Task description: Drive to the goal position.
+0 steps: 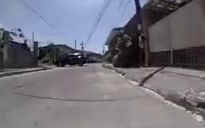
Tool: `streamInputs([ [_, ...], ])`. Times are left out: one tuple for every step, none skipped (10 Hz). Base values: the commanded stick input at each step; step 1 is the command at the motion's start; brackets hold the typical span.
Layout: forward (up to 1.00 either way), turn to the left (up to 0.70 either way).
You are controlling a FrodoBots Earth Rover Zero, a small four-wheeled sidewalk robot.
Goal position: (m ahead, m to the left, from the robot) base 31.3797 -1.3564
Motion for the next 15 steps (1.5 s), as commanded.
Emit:
streamInputs([
  [1.0, 0.01],
  [1.0, 0.01],
  [1.0, 0.01],
  [1.0, 0.01],
  [1.0, 0.01],
  [1.0, 0.01],
  [1.0, 0.01],
  [1.0, 0.01],
  [1.0, 0.01],
  [1.0, 0.01],
  [1.0, 0.01],
  [1.0, 0.01],
  [1.0, 0.01],
  [1.0, 0.01],
  [1.0, 0.02],
])
